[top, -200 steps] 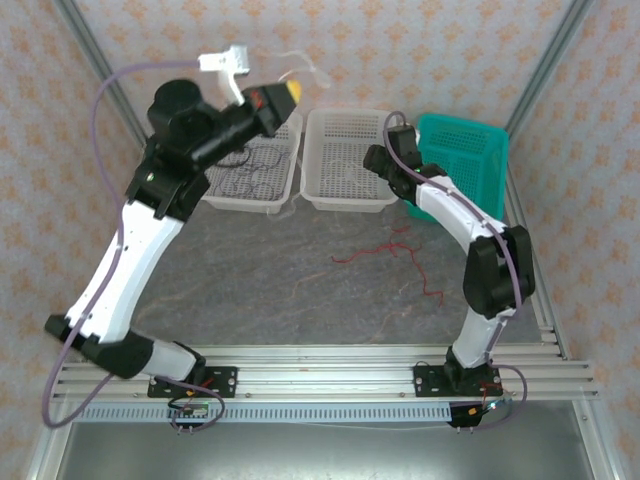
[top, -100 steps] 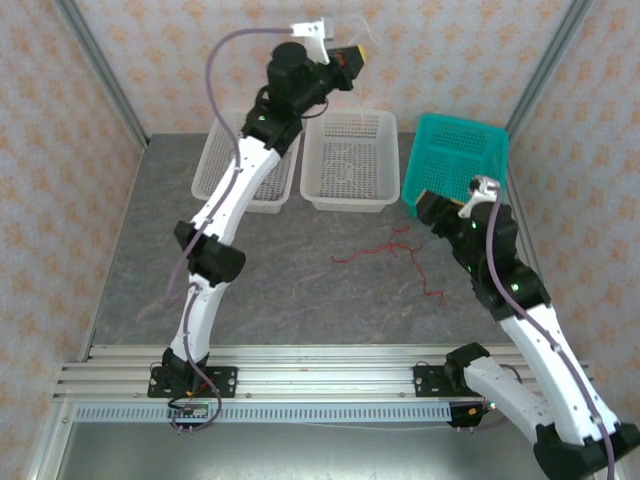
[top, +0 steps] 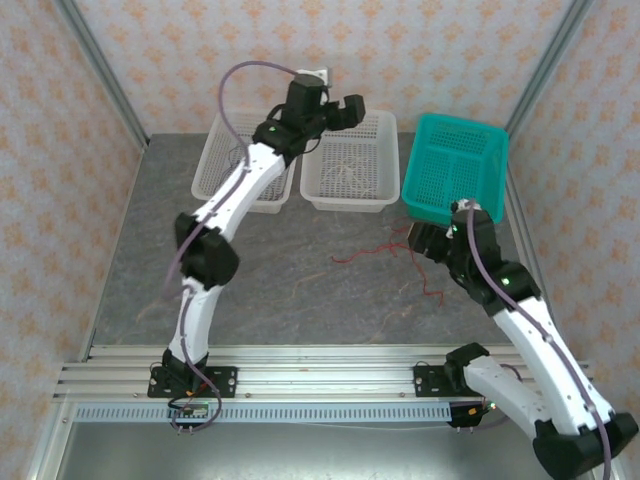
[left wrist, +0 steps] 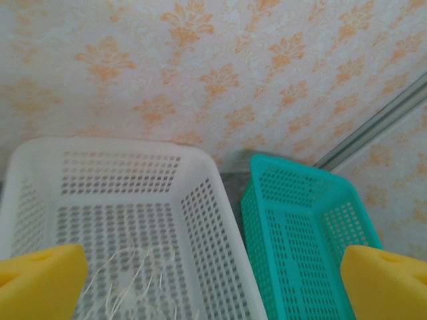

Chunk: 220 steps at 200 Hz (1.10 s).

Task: Untangle the cables

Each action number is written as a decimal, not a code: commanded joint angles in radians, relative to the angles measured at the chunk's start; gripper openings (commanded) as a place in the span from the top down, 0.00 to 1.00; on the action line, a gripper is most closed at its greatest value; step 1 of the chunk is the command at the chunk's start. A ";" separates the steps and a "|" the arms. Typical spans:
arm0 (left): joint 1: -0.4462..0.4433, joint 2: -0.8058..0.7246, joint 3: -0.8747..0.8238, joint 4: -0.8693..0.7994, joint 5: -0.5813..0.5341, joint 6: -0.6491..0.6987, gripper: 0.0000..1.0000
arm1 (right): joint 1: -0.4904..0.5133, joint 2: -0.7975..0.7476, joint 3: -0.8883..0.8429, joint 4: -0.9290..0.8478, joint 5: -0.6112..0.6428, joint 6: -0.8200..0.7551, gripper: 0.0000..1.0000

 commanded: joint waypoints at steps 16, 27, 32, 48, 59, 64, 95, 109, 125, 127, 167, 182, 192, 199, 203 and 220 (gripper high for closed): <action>-0.017 -0.450 -0.418 0.232 0.095 0.066 0.02 | -0.002 0.222 0.038 -0.040 0.015 -0.016 0.21; -0.047 -0.541 -0.539 0.250 0.149 0.122 0.02 | -0.002 0.275 0.044 -0.032 0.028 -0.018 0.21; -0.068 -0.576 -0.588 0.246 0.168 0.157 0.02 | -0.002 0.296 0.046 -0.025 0.029 -0.015 0.21; -0.147 -0.662 -0.731 0.196 0.169 0.288 0.00 | -0.002 0.352 0.046 0.003 0.027 -0.011 0.20; -0.203 -0.696 -0.827 0.182 0.162 0.336 0.01 | -0.004 0.377 0.044 0.018 0.044 0.001 0.20; -0.224 -0.705 -0.869 0.187 0.159 0.344 0.02 | -0.004 0.382 0.041 0.025 0.053 0.005 0.20; -0.301 -0.685 -1.057 0.244 0.159 0.346 0.08 | -0.009 0.380 0.035 0.041 0.089 0.027 0.19; -0.323 -0.648 -1.087 0.265 0.164 0.370 0.08 | -0.013 0.364 0.027 0.041 0.093 0.031 0.18; -0.332 -0.577 -1.085 0.269 0.163 0.394 0.08 | -0.015 0.340 0.014 0.042 0.089 0.036 0.18; -0.331 -0.566 -1.081 0.268 0.163 0.397 0.08 | -0.015 0.337 0.012 0.041 0.088 0.037 0.18; -0.327 -0.312 -0.961 0.222 0.114 0.435 0.08 | -0.016 0.249 -0.027 0.031 0.088 0.053 0.19; -0.320 -0.234 -0.915 0.222 0.121 0.444 0.08 | -0.016 0.212 -0.045 0.035 0.090 0.056 0.19; -0.314 -0.178 -0.882 0.216 0.138 0.451 0.09 | -0.017 0.195 -0.052 0.033 0.091 0.057 0.19; -0.310 -0.147 -0.859 0.206 0.150 0.458 0.11 | -0.017 0.185 -0.054 0.028 0.093 0.056 0.19; -0.309 -0.132 -0.848 0.200 0.157 0.463 0.12 | -0.016 0.181 -0.053 0.025 0.093 0.057 0.19; -0.304 -0.076 -0.800 0.152 0.215 0.475 0.26 | -0.016 0.170 -0.053 0.014 0.099 0.056 0.19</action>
